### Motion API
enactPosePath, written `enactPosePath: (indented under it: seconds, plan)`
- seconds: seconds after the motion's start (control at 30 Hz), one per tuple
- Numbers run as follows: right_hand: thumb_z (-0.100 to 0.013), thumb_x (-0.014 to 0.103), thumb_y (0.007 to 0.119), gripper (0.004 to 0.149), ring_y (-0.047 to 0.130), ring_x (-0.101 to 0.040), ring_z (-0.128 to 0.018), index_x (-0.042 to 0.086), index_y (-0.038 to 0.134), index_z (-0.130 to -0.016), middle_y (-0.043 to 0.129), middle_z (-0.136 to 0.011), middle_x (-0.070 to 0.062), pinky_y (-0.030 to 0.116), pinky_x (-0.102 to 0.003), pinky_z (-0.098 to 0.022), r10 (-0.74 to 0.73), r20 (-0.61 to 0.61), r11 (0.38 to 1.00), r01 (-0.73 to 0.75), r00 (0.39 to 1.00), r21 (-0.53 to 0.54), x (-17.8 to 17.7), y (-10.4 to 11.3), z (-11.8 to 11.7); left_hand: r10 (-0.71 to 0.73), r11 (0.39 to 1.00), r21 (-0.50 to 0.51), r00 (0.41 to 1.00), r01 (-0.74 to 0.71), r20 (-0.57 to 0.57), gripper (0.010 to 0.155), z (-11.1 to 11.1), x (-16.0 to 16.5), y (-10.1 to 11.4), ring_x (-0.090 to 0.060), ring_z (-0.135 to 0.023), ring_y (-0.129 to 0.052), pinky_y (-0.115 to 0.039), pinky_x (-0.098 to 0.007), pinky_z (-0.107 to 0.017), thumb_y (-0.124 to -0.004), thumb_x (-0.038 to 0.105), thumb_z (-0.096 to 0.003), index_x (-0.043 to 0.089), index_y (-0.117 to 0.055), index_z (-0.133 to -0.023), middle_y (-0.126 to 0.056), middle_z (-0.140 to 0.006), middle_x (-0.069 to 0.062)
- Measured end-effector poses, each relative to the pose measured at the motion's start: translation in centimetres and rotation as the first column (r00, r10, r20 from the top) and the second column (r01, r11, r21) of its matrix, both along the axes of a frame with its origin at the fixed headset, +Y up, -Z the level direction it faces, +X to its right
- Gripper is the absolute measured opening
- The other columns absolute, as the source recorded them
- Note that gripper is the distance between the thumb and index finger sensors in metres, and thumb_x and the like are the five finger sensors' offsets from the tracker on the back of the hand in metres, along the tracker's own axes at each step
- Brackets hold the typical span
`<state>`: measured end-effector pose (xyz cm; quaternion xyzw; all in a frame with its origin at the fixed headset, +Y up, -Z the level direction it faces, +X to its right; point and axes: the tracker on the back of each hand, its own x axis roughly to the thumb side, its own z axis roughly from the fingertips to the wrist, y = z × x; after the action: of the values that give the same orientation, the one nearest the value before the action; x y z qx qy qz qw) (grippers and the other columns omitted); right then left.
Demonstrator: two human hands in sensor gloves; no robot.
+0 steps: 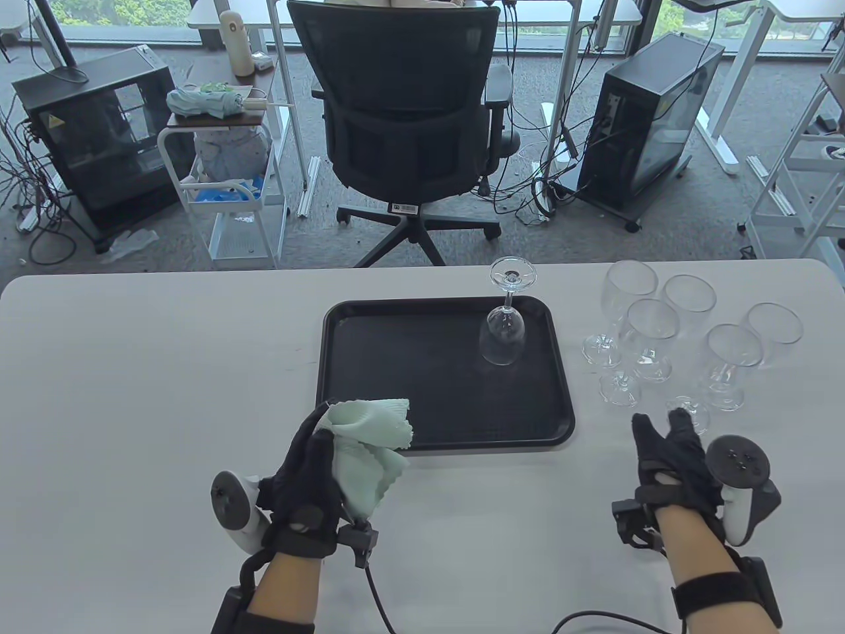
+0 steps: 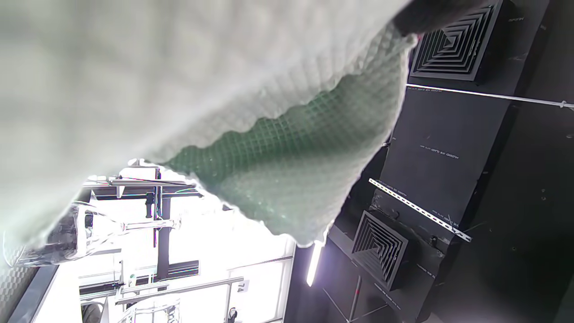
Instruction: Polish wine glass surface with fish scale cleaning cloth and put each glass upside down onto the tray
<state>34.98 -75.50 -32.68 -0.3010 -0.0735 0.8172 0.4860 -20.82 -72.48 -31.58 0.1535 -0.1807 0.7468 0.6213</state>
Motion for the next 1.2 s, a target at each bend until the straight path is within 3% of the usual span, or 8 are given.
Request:
enactPosePath:
  seconds: [0.13, 0.43, 0.7, 0.77, 0.93, 1.07, 1.13, 1.2]
  plan:
    - [-0.048, 0.064, 0.079, 0.095, 0.031, -0.048, -0.099, 0.020, 0.018, -0.106, 0.017, -0.111, -0.018, 0.044, -0.066, -0.067, -0.020, 0.112, 1.000, 0.022, 0.994, -0.019, 2.4, -0.7, -0.9, -0.001, 1.000, 0.003, 1.000, 0.001, -0.001, 0.053, 0.1, 0.0, 0.0, -0.037, -0.099, -0.068, -0.072, -0.062, -0.065, -0.066, 0.057, -0.0577, 0.030, -0.068, -0.103, -0.062, -0.112, -0.005]
    - [-0.043, 0.063, 0.089, 0.091, 0.019, -0.047, -0.098, 0.024, 0.038, -0.108, 0.024, -0.113, -0.017, 0.036, -0.067, -0.067, -0.046, 0.294, 0.996, 0.068, 0.955, -0.064, 4.2, -1.9, -5.8, 0.020, 1.000, -0.019, 1.000, -0.020, 0.010, 0.053, -0.3, -0.3, -0.3, -0.037, -0.100, -0.066, -0.071, -0.063, -0.066, -0.066, 0.057, -0.0579, 0.030, -0.067, -0.103, -0.060, -0.113, -0.005]
    - [-0.045, 0.054, 0.091, 0.061, 0.023, -0.046, -0.098, 0.030, 0.068, -0.096, 0.038, -0.112, -0.017, 0.032, -0.062, -0.067, -0.053, 0.380, 0.995, 0.083, 0.924, -0.063, 5.4, -2.5, -7.8, 0.022, 1.000, -0.023, 1.000, -0.021, 0.012, 0.053, -0.2, -0.4, -0.3, -0.037, -0.100, -0.066, -0.070, -0.063, -0.067, -0.066, 0.057, -0.0582, 0.030, -0.067, -0.104, -0.060, -0.114, -0.005]
    - [-0.046, 0.049, 0.090, 0.051, 0.025, -0.046, -0.098, 0.032, 0.074, -0.091, 0.043, -0.111, -0.018, 0.032, -0.062, -0.067, -0.059, 0.372, 0.994, 0.087, 0.926, -0.058, 5.4, -2.5, -7.7, 0.019, 1.000, -0.021, 1.000, -0.019, 0.015, 0.053, -0.3, -0.4, -0.3, -0.037, -0.101, -0.066, -0.070, -0.063, -0.067, -0.065, 0.058, -0.0580, 0.030, -0.067, -0.104, -0.060, -0.114, -0.005]
    - [-0.046, 0.041, 0.090, 0.043, 0.031, -0.045, -0.098, 0.034, 0.077, -0.087, 0.050, -0.109, -0.017, 0.033, -0.062, -0.067, -0.122, 0.287, 0.992, 0.129, 0.950, -0.005, 4.8, -2.5, -5.7, 0.019, 1.000, -0.024, 1.000, -0.019, 0.010, 0.053, -0.3, -0.4, -0.4, -0.037, -0.100, -0.066, -0.070, -0.063, -0.067, -0.065, 0.058, -0.0581, 0.030, -0.066, -0.104, -0.060, -0.113, -0.005]
    - [-0.050, 0.038, 0.080, 0.042, 0.035, -0.043, -0.100, 0.035, 0.068, -0.091, 0.057, -0.107, -0.014, 0.033, -0.068, -0.066, -0.115, 0.161, 0.985, 0.092, 0.980, 0.143, 4.5, -1.0, -3.0, 0.015, 1.000, -0.023, 1.000, -0.015, 0.001, 0.053, -0.3, -0.3, -0.4, -0.037, -0.100, -0.066, -0.070, -0.063, -0.066, -0.065, 0.057, -0.0581, 0.030, -0.066, -0.104, -0.060, -0.113, -0.005]
    - [-0.051, 0.037, 0.076, 0.042, 0.035, -0.040, -0.101, 0.038, 0.063, -0.092, 0.065, -0.104, -0.011, 0.031, -0.071, -0.064, -0.011, 0.099, 0.980, -0.009, 0.995, 0.199, 4.3, 0.6, -1.7, 0.017, 1.000, -0.021, 1.000, -0.018, -0.009, 0.053, -0.2, -0.3, -0.4, -0.037, -0.100, -0.067, -0.071, -0.063, -0.066, -0.065, 0.057, -0.0580, 0.030, -0.067, -0.104, -0.061, -0.113, -0.005]
    - [-0.053, 0.036, 0.075, 0.044, 0.034, -0.037, -0.103, 0.039, 0.060, -0.094, 0.068, -0.102, -0.009, 0.029, -0.072, -0.065, 0.214, 0.026, 0.919, -0.211, 0.976, 0.333, 3.5, 2.6, -0.6, 0.018, 1.000, -0.018, 1.000, -0.018, -0.013, 0.053, -0.1, -0.3, -0.4, -0.037, -0.100, -0.066, -0.070, -0.063, -0.066, -0.065, 0.057, -0.0580, 0.030, -0.066, -0.104, -0.060, -0.113, -0.005]
